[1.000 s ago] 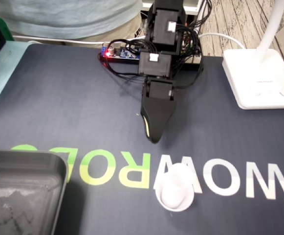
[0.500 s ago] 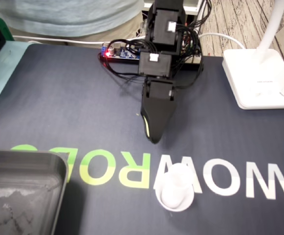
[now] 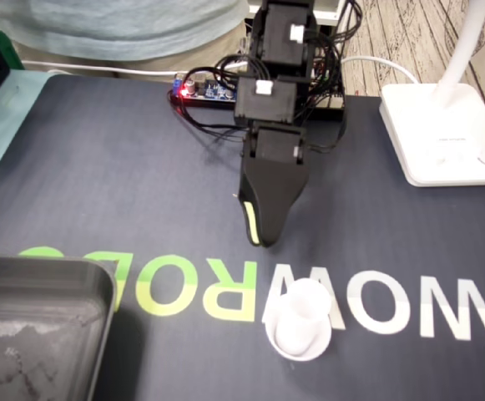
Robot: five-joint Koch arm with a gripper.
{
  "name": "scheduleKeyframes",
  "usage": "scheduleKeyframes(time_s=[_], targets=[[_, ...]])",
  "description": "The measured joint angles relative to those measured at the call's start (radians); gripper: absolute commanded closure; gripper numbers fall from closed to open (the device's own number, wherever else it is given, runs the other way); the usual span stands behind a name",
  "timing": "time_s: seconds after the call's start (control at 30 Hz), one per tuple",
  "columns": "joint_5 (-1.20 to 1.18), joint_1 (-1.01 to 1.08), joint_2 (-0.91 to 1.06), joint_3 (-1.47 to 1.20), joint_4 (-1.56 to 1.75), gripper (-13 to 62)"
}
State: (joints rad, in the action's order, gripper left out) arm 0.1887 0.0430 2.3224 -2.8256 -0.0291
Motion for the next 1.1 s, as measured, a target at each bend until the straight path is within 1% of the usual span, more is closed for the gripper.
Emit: scheduleKeyframes(time_s=[0.07,0.13,0.17,0.23,0.43,0.57,0.77,0.93,1.0,1.1], targets=[[0.140,0.000,0.000,0.012,0.009,16.5],[0.213,-0.002,0.000,0.012,0.031,16.5],[0.341,-0.002,0.000,0.012,0.084,16.6],[0.423,-0.003,0.000,0.012,0.118,16.6],[0.864,-0.009,-0.002,0.011,0.330,16.5],[1.055,-0.020,-0.002,-0.011,0.365,16.6],[1.207,-0.032,-0.018,-0.057,0.414,16.8],[1.285,-0.041,-0.268,-0.069,0.744,16.8],[1.308,-0.044,-0.322,-0.069,0.824,16.8],[1.319,-0.054,-0.359,-0.067,0.845,16.8]])
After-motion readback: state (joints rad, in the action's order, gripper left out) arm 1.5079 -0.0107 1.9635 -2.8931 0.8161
